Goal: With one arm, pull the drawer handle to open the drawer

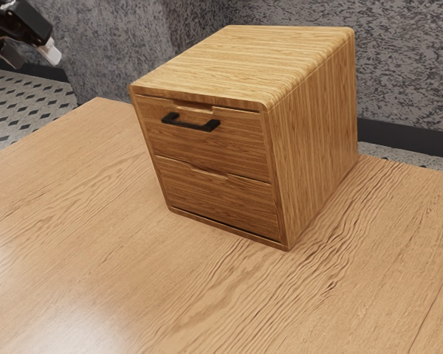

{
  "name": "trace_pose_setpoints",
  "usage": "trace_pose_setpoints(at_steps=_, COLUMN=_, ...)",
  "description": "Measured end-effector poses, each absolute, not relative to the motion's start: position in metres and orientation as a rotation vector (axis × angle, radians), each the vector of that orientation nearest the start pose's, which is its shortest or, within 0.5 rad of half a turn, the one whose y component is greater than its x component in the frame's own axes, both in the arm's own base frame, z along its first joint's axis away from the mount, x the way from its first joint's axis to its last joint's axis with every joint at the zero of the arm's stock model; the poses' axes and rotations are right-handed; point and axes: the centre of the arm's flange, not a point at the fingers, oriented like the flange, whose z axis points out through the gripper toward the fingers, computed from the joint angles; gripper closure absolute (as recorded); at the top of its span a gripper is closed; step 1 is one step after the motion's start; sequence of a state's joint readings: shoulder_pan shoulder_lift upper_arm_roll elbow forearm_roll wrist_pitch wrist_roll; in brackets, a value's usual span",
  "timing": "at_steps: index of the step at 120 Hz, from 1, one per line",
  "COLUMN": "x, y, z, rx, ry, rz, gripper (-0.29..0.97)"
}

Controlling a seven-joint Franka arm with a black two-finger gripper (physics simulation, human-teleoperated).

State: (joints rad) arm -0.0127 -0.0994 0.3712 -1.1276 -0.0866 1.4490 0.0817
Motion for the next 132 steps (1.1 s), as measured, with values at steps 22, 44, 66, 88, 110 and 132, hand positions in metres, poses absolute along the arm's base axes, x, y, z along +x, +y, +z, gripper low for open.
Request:
trace_pose_setpoints(at_steps=22, x=0.426, y=0.156, z=0.851, rx=-3.086, ry=-0.332, rz=-0.539, gripper=0.03)
trace_pose_setpoints(at_steps=44, x=0.426, y=0.110, z=0.851, rx=-3.018, ry=0.102, rz=-0.392, gripper=0.02)
trace_pose_setpoints(at_steps=66, x=0.433, y=0.072, z=0.859, rx=-2.910, ry=0.551, rz=-0.393, gripper=0.03)
trace_pose_setpoints(at_steps=88, x=0.475, y=0.066, z=0.842, rx=-2.789, ry=0.822, rz=-0.519, gripper=0.03)
trace_pose_setpoints(at_steps=110, x=0.512, y=0.070, z=0.808, rx=-2.670, ry=0.971, rz=-0.555, gripper=0.03)
trace_pose_setpoints(at_steps=132, x=0.527, y=0.066, z=0.794, rx=-2.575, ry=1.118, rz=-0.533, gripper=0.03)
